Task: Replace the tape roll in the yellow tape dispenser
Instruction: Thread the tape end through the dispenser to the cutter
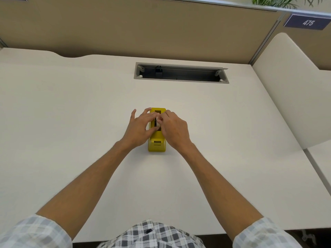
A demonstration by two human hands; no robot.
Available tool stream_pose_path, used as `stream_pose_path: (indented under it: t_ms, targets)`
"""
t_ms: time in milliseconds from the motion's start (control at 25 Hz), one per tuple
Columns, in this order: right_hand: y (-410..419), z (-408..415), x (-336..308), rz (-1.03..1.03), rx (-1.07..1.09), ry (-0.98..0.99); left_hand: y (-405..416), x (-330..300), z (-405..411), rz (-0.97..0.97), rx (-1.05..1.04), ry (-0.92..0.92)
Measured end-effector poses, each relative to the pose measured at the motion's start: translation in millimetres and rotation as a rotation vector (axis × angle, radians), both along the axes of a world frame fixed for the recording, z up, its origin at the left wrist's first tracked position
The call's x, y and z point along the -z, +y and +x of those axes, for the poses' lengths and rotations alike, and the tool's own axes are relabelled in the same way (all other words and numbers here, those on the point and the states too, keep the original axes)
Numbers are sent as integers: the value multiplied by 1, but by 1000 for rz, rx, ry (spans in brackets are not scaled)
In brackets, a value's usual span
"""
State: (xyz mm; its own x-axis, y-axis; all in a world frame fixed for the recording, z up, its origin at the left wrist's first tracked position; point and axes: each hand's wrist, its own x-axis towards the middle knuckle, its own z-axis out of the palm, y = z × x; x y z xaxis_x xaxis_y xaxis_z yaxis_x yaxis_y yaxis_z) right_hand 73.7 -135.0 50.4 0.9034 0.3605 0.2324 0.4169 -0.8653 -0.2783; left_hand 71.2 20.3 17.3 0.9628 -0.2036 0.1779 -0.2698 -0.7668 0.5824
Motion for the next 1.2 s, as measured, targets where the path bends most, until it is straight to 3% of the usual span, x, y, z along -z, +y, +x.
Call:
stream_pose_path:
  t_ms: [760, 1200]
  targets:
    - [-4, -23, 5, 174, 92, 86, -7, 4, -13, -114, -85, 102]
    - [-4, -34, 11, 205, 108, 102, -14, 7, -24, -313, -152, 85]
